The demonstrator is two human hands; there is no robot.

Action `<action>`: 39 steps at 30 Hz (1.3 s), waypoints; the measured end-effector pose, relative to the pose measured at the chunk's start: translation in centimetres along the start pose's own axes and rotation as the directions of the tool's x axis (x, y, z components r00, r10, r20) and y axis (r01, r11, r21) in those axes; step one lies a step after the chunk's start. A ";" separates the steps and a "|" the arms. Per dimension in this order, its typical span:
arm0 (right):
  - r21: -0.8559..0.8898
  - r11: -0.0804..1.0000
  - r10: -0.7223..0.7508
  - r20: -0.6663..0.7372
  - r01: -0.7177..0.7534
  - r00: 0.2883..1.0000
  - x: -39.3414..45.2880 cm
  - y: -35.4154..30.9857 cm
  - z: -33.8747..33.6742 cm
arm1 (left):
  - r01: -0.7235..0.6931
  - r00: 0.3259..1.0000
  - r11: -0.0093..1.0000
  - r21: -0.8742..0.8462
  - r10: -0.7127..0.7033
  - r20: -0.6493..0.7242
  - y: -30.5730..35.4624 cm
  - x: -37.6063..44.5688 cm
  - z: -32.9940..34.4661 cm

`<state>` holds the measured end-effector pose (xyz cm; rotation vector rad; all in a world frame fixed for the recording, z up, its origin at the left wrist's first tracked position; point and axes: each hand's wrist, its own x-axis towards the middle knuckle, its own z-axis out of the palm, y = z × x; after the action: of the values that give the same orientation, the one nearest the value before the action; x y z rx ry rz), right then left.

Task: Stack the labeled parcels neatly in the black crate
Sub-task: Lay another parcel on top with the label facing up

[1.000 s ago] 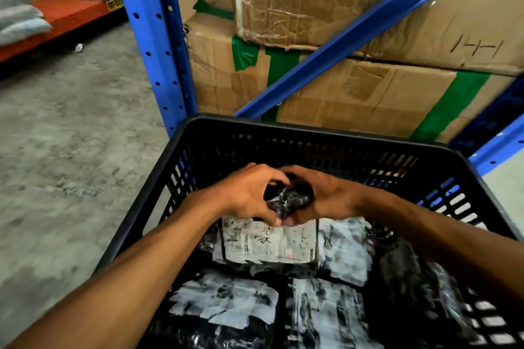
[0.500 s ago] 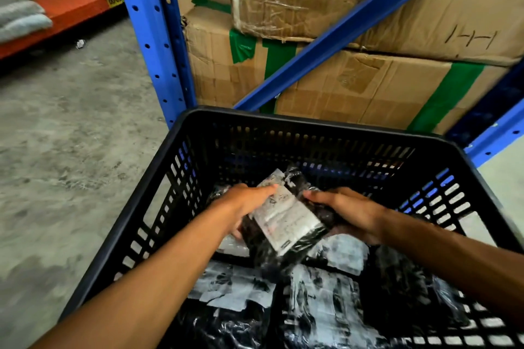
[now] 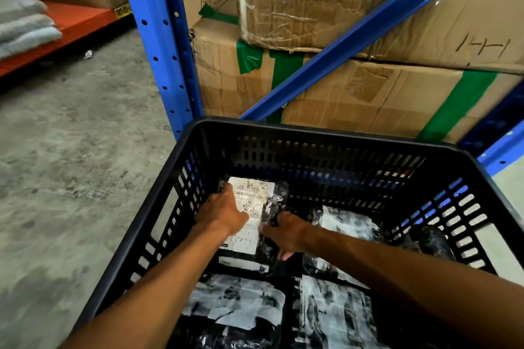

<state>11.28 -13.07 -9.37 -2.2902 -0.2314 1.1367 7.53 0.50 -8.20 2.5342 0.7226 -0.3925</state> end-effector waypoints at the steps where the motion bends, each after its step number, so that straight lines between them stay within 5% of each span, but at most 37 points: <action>1: 0.008 1.000 -0.006 -0.008 0.006 1.000 0.1 0.3 -0.1 | 0.004 1.000 1.000 0.009 -0.004 0.002 0.0 0.0 -0.1; 7: -0.064 0.995 -0.081 -0.080 0.076 0.993 -0.4 1.3 0.1 | 0.003 0.999 1.000 0.009 -0.003 0.039 -0.8 0.0 -0.5; 15: 0.013 0.991 -0.134 0.050 0.134 0.990 -1.5 1.4 -0.3 | -0.016 1.000 0.994 -0.109 0.016 -0.006 -1.2 -0.2 -1.6; 19: -0.061 0.990 -0.125 0.020 0.126 0.992 -1.5 1.7 0.2 | -0.013 1.000 1.000 -0.007 0.013 -0.001 -0.8 -0.4 -1.4; 22: -0.286 0.947 -0.146 0.021 0.146 0.989 -2.0 1.2 -0.5 | -0.028 0.997 0.995 0.091 0.022 0.070 -0.3 -0.5 -1.5; 25: -0.592 0.773 -0.228 0.077 0.228 0.971 -4.1 -0.8 -1.7 | -0.122 0.976 0.968 0.217 0.078 0.201 0.8 -0.9 -2.9; 29: -0.514 0.766 -0.230 0.342 0.387 0.911 -7.6 -2.9 -0.7 | -0.372 0.898 0.842 0.391 0.220 0.381 2.7 -2.3 -5.3; 32: -0.562 0.673 -0.204 0.485 0.482 0.850 -9.8 -2.1 2.4 | -0.502 0.784 0.728 0.467 0.157 0.600 2.8 -4.1 -5.8; 34: -0.596 0.596 -0.210 0.531 0.538 0.821 -10.2 -1.1 3.2 | -0.543 0.715 0.687 0.483 0.077 0.695 2.4 -5.3 -5.7; 39: -0.502 0.713 -0.217 0.506 0.489 0.835 -9.2 -1.0 -1.1 | -0.564 0.637 0.680 0.469 -0.003 0.771 1.3 -6.4 -7.0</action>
<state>6.54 -16.26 -2.03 -2.3151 -1.3543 1.4643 3.94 0.44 0.74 2.6597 -0.2604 -1.6960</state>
